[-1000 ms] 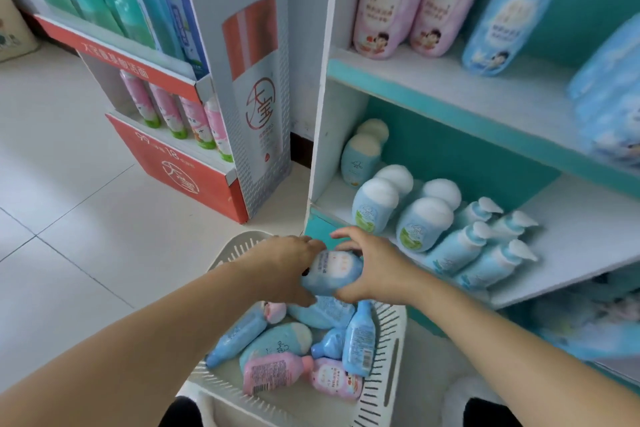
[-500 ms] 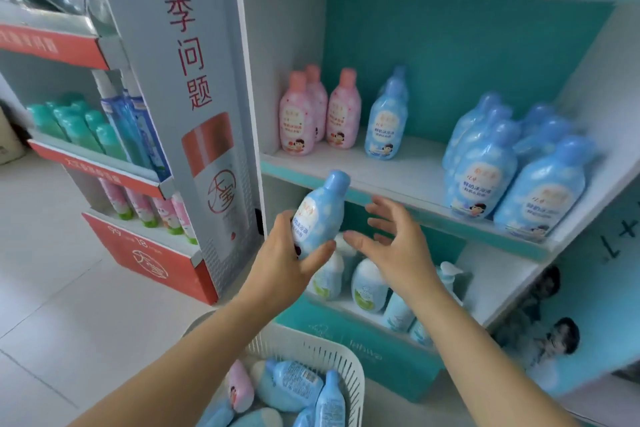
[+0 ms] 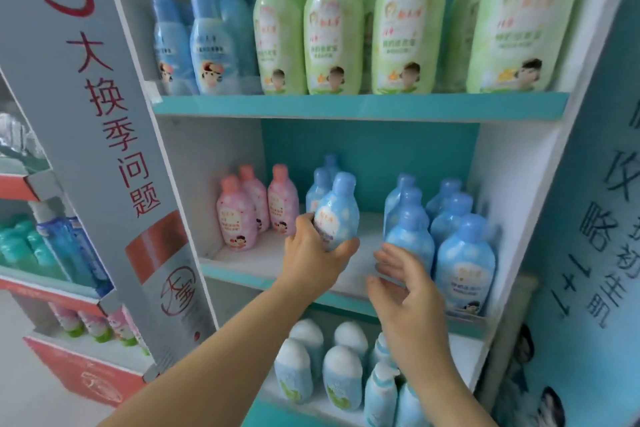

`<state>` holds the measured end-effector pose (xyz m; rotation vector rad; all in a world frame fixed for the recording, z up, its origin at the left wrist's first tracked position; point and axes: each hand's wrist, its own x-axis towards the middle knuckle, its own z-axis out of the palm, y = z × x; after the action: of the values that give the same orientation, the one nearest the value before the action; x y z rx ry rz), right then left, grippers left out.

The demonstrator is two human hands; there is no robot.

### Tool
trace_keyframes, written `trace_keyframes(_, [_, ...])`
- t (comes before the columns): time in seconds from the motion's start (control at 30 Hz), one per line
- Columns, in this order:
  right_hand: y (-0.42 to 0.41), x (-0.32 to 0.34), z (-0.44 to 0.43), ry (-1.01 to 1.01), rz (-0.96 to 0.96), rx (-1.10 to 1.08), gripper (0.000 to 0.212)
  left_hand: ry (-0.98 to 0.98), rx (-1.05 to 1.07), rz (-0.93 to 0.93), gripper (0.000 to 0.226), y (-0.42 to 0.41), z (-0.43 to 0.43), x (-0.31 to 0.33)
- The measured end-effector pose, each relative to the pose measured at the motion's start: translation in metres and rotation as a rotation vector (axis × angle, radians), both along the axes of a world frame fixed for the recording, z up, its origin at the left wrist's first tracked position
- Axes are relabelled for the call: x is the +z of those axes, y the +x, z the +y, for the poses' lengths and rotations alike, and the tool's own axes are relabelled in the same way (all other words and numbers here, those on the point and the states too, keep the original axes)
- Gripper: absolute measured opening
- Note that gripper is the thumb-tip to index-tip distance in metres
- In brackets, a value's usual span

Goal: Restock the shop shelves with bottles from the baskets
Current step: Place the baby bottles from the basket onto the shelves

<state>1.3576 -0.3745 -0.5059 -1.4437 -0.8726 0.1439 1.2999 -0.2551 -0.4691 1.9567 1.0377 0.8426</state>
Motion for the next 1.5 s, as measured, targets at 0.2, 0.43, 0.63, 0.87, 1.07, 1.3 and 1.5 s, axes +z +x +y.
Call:
trace_keyframes(0.2, [0.017, 0.007, -0.016, 0.102, 0.004, -0.078, 0.045, -0.102, -0.035, 0.050, 0.055, 0.031, 0.009, -0.006])
trace_keyframes(0.43, [0.024, 0.004, -0.020, 0.102, -0.060, -0.145, 0.047, -0.049, -0.030, 0.086, 0.055, 0.056, 0.009, -0.007])
trace_keyframes(0.63, [0.023, 0.001, -0.017, 0.092, -0.034, -0.116, 0.050, -0.037, -0.019, 0.064, 0.066, 0.054, 0.012, -0.011])
trace_keyframes(0.87, [0.001, 0.000, -0.013, 0.050, -0.151, -0.032, 0.040, 0.043, -0.021, 0.068, 0.076, 0.017, 0.015, -0.009])
trace_keyframes(1.07, [-0.035, -0.030, -0.001, -0.200, -0.269, 0.149, 0.040, 0.202, 0.065, -0.086, 0.040, -0.060, -0.002, -0.027])
trace_keyframes(1.3, [-0.054, -0.073, 0.008, -0.557, -0.406, 0.333, 0.044, 0.061, 0.073, 0.228, 0.030, -0.161, -0.024, -0.149])
trace_keyframes(1.5, [-0.056, -0.108, 0.018, -0.820, -0.474, 0.421, 0.045, -0.305, -0.095, 0.586, 0.041, -0.193, -0.031, -0.254])
